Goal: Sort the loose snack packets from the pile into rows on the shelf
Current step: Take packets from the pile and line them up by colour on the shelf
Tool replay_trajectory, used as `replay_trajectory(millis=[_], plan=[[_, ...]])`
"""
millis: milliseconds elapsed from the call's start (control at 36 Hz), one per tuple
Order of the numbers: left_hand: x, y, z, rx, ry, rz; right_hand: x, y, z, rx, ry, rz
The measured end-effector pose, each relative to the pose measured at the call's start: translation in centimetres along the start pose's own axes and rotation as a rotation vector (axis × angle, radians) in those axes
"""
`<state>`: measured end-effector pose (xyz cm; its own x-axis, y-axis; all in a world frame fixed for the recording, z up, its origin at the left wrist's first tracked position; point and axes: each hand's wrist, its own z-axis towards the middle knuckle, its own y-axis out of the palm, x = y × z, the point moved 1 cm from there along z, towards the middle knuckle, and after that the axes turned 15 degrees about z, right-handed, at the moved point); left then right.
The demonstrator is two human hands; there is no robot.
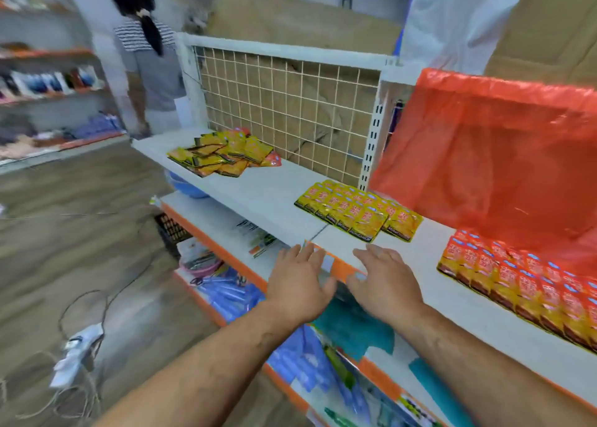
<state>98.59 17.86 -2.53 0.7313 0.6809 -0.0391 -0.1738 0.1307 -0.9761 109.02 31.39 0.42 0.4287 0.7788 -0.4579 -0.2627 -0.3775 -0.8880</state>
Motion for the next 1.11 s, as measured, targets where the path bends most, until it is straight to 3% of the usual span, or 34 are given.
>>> replay_trajectory(millis=[278,722,1111], plan=[[-9.9,2.2,2.3,0.024,-0.143,-0.051,-6.6,4.8,8.0,-0.08,-0.106,0.049],[-21.1,3.7,14.4,-0.067,-0.288,-0.009,-13.0,9.7,26.8,-0.187,-0.248,0.117],[-29.5,7.1,25.7,-0.106,-0.249,-0.057,-16.3,13.5,39.1,-0.179,-0.164,0.125]])
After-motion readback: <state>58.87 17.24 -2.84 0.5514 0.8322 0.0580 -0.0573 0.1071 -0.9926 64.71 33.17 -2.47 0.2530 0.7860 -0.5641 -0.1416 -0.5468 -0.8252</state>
